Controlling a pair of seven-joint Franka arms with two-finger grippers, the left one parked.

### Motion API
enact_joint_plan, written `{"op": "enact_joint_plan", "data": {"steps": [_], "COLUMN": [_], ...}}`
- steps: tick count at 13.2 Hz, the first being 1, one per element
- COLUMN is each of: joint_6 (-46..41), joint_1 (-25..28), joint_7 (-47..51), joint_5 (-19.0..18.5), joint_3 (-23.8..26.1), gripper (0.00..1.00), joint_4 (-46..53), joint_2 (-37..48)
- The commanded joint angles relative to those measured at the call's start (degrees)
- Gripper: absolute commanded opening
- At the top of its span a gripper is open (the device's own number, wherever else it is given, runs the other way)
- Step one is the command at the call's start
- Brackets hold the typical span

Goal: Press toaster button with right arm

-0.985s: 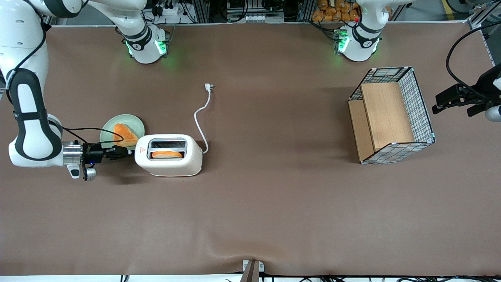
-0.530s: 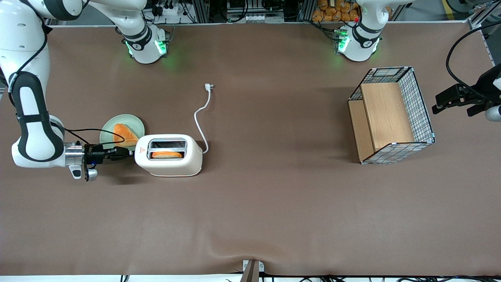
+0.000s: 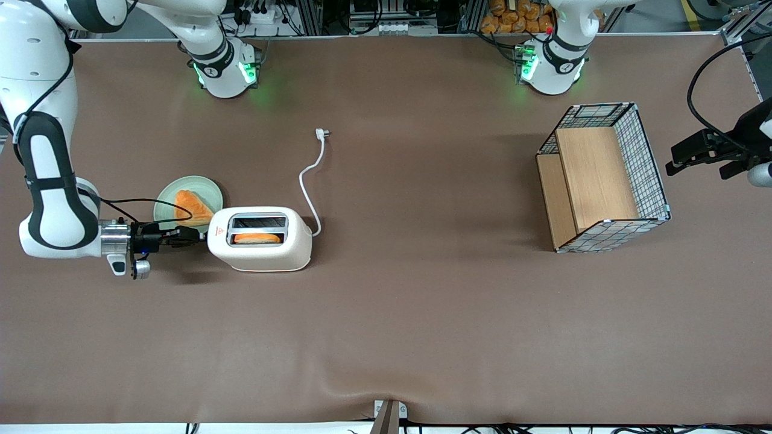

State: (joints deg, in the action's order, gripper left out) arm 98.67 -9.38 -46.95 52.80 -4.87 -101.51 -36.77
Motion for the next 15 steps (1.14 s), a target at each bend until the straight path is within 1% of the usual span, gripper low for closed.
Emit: {"op": "enact_joint_plan", "data": {"steps": [1, 8, 12, 15], "joint_6": [3.64, 3.46, 2.76, 0.04], "joint_1": [0.24, 0.24, -0.28, -0.28], "joint_7": [-4.02, -3.94, -2.97, -0.79], "joint_5": [2.13, 2.13, 1.43, 1.08], "joint_3": [0.83, 0.83, 0.74, 0.48], "gripper": [0.00, 0.00, 0.00, 0.00], "joint_4": [0.00, 0.35, 1.31, 2.28], "joint_2": [-4.09, -4.01, -3.40, -2.69]}}
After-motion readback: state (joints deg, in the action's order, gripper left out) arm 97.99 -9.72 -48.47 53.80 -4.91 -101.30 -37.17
